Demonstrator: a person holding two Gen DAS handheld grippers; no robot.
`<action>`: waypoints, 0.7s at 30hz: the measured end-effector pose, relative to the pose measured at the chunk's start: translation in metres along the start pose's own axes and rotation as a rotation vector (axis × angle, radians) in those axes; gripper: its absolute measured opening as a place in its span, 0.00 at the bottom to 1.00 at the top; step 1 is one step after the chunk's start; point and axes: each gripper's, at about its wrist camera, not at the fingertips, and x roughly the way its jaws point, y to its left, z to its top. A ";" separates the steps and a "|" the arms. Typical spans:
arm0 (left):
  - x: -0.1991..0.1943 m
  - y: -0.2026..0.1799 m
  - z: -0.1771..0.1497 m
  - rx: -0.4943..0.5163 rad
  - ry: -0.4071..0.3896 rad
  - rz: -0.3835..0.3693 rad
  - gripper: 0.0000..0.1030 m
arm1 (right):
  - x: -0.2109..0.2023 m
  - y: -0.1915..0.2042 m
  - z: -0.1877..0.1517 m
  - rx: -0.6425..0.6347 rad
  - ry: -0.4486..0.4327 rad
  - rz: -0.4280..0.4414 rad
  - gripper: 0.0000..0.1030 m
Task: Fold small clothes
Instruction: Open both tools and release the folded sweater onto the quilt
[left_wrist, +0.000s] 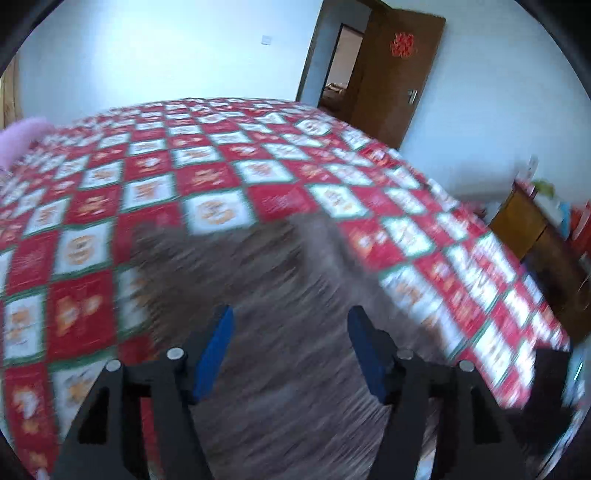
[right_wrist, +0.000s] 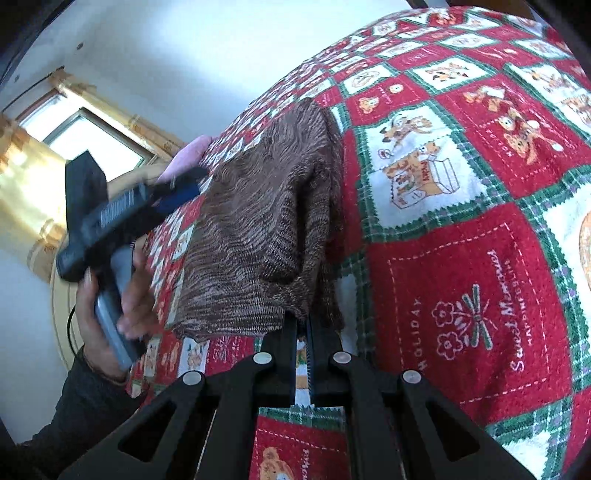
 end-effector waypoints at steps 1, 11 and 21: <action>-0.003 0.007 -0.009 0.016 0.004 0.027 0.64 | 0.000 0.001 -0.001 -0.010 -0.003 -0.002 0.04; -0.008 0.033 -0.079 0.076 0.047 0.162 0.73 | -0.037 0.042 -0.002 -0.159 -0.178 -0.213 0.52; -0.009 0.060 -0.088 -0.081 0.046 0.051 0.89 | 0.051 0.112 0.068 -0.392 -0.039 -0.243 0.52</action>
